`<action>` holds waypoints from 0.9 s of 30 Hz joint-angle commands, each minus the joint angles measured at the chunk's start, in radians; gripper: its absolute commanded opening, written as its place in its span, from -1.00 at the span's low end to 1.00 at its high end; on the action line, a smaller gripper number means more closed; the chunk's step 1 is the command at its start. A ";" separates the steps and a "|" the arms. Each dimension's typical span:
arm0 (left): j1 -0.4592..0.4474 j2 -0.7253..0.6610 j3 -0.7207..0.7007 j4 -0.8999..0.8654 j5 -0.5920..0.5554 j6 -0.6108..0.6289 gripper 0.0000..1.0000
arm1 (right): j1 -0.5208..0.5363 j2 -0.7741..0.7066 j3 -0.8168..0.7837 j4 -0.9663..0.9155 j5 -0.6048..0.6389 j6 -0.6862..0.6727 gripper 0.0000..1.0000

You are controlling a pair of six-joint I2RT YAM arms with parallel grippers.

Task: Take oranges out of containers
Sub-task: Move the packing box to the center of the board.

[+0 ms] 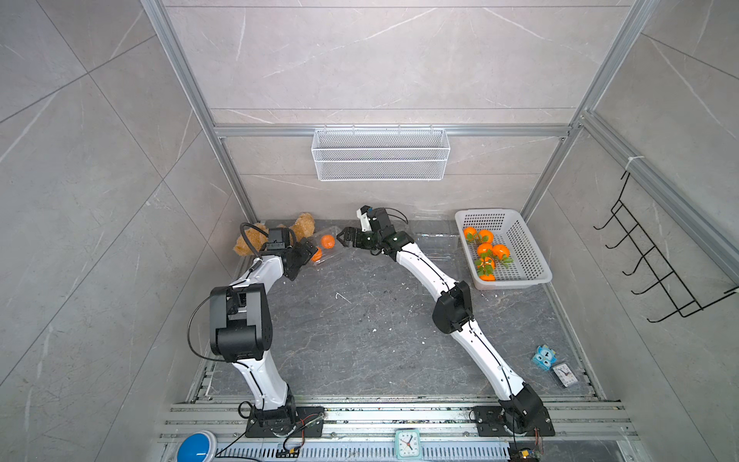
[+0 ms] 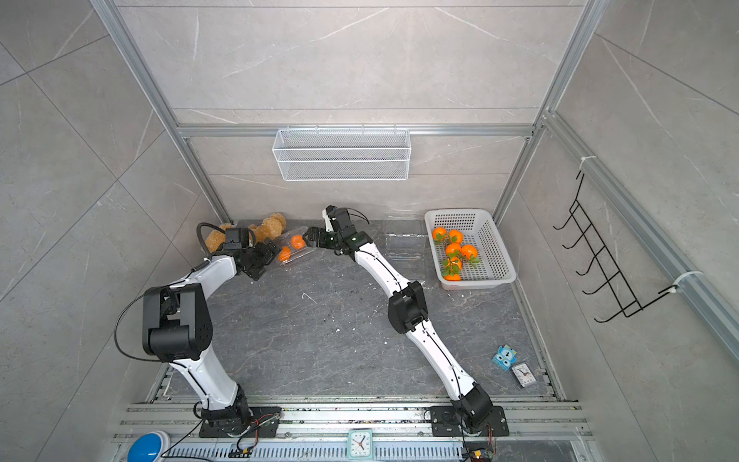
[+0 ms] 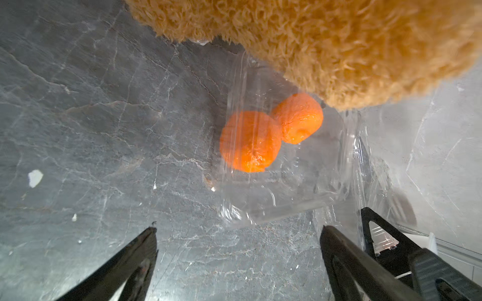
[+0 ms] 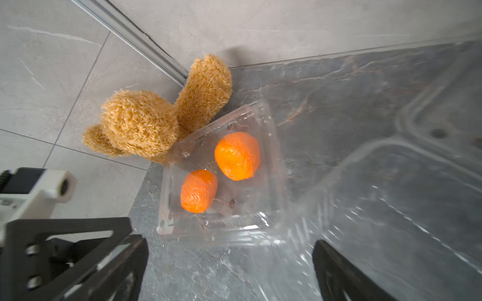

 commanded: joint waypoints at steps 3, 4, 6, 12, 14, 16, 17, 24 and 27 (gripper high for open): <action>0.022 0.065 0.070 0.107 0.037 0.031 0.99 | 0.023 0.047 0.019 0.148 0.028 0.042 0.99; 0.022 0.081 0.080 0.113 0.044 0.033 0.99 | 0.023 0.049 0.012 0.162 0.035 0.043 0.99; 0.026 0.120 0.104 0.149 0.076 0.032 0.97 | 0.023 0.058 0.000 0.191 0.044 0.043 0.99; 0.025 0.194 0.128 0.267 0.174 0.026 0.90 | 0.025 0.104 0.009 0.241 0.050 0.045 0.99; 0.026 0.206 0.129 0.296 0.202 0.027 0.89 | 0.027 0.109 0.006 0.247 0.061 0.040 1.00; 0.025 0.214 0.129 0.320 0.227 0.031 0.87 | 0.028 0.117 0.005 0.252 0.069 0.036 0.98; 0.024 0.214 0.126 0.331 0.238 0.031 0.87 | 0.029 0.118 0.006 0.255 0.067 0.037 0.97; 0.016 0.169 0.068 0.369 0.260 0.024 0.86 | 0.054 0.099 0.007 0.234 0.030 -0.002 0.88; 0.016 0.116 0.016 0.372 0.250 0.013 0.87 | 0.061 0.070 -0.001 0.210 0.003 -0.015 0.80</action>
